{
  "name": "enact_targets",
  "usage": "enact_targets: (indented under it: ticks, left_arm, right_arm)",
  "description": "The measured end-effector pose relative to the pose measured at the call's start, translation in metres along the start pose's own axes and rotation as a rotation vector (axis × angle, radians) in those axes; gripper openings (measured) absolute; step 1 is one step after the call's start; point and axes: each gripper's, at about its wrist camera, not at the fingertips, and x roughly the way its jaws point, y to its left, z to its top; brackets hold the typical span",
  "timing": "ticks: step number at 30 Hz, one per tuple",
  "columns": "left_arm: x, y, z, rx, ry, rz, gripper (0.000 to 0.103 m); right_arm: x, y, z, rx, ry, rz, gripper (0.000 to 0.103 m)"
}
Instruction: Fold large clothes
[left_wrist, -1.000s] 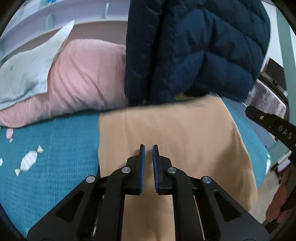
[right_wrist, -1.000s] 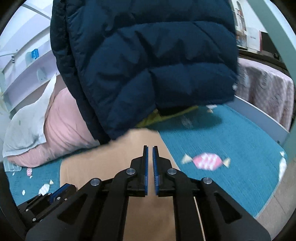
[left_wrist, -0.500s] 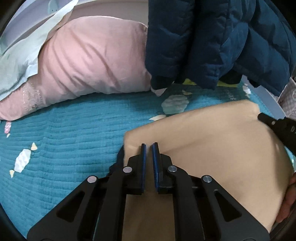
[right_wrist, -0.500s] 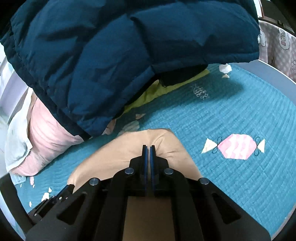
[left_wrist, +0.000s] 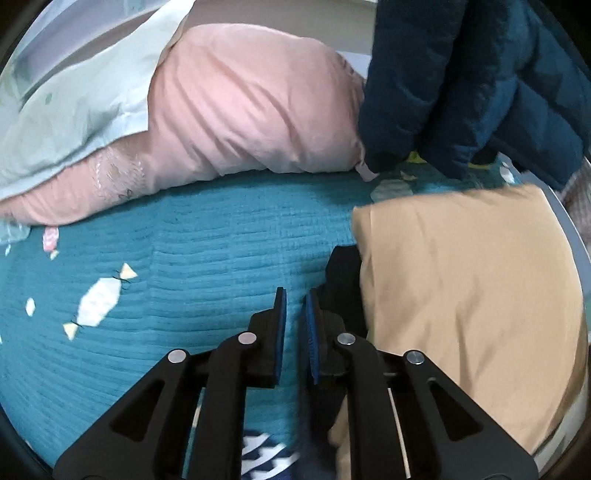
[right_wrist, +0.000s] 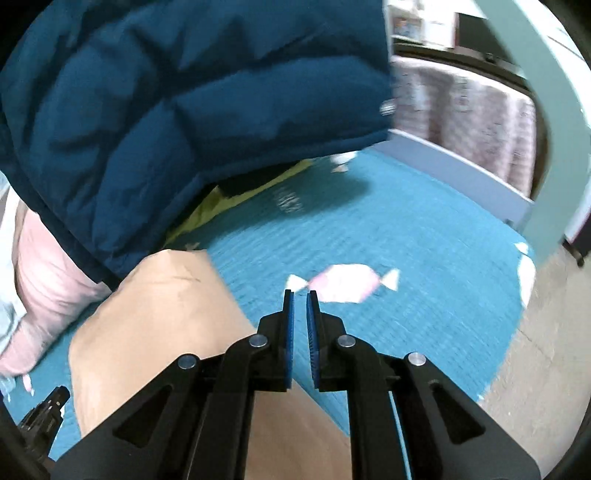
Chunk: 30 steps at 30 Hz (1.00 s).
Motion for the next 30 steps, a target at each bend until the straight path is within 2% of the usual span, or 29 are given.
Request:
enact_targets:
  ticks: [1, 2, 3, 4, 5, 7, 9, 10, 12, 14, 19, 22, 24, 28, 30]
  left_arm:
    - [-0.006, 0.002, -0.004, 0.014, -0.004, -0.003, 0.017]
    - [-0.016, 0.005, -0.01, 0.025, -0.011, -0.008, 0.024]
    - [-0.025, 0.008, -0.016, 0.035, -0.015, -0.02, 0.037]
    - [-0.032, 0.01, -0.019, 0.041, -0.017, -0.033, 0.047]
    - [-0.044, 0.013, -0.026, 0.049, -0.025, -0.046, 0.06]
    - [-0.066, 0.019, -0.036, 0.063, -0.047, -0.074, 0.065]
    - [-0.095, 0.027, -0.047, 0.085, -0.059, -0.121, 0.073]
    - [-0.106, 0.03, -0.05, 0.09, -0.065, -0.143, 0.081]
    - [-0.139, 0.042, -0.06, 0.097, -0.109, -0.185, 0.09]
    - [-0.167, 0.051, -0.068, 0.126, -0.149, -0.172, 0.09]
    - [-0.236, 0.08, -0.082, 0.185, -0.222, -0.194, 0.092]
    - [-0.285, 0.102, -0.088, 0.201, -0.287, -0.21, 0.093]
    - [-0.309, 0.113, -0.092, 0.214, -0.318, -0.192, 0.093]
    - [-0.358, 0.141, -0.1, 0.222, -0.37, -0.204, 0.093]
    - [-0.38, 0.156, -0.104, 0.217, -0.405, -0.169, 0.094]
  right_arm:
    - [-0.015, -0.006, -0.006, 0.017, -0.014, -0.019, 0.011]
    - [-0.028, -0.009, -0.013, 0.034, -0.018, -0.04, 0.013]
    - [-0.041, -0.011, -0.019, 0.05, -0.015, -0.055, 0.019]
    - [-0.057, -0.01, -0.027, 0.062, -0.013, -0.059, 0.028]
    - [-0.072, -0.007, -0.034, 0.066, -0.022, -0.059, 0.037]
    - [-0.114, 0.002, -0.056, 0.066, -0.071, -0.081, 0.073]
    - [-0.14, 0.014, -0.072, 0.056, -0.11, -0.099, 0.087]
    - [-0.159, 0.021, -0.085, 0.035, -0.113, -0.104, 0.091]
    - [-0.188, 0.038, -0.104, -0.01, -0.102, -0.109, 0.093]
    - [-0.217, 0.052, -0.12, -0.043, -0.123, -0.095, 0.095]
    - [-0.284, 0.092, -0.15, -0.058, -0.147, -0.077, 0.095]
    - [-0.323, 0.122, -0.164, -0.138, -0.173, -0.138, 0.095]
    - [-0.349, 0.138, -0.173, -0.168, -0.203, -0.169, 0.095]
    - [-0.395, 0.16, -0.188, -0.161, -0.263, -0.175, 0.095]
    - [-0.413, 0.17, -0.194, -0.163, -0.29, -0.195, 0.095]
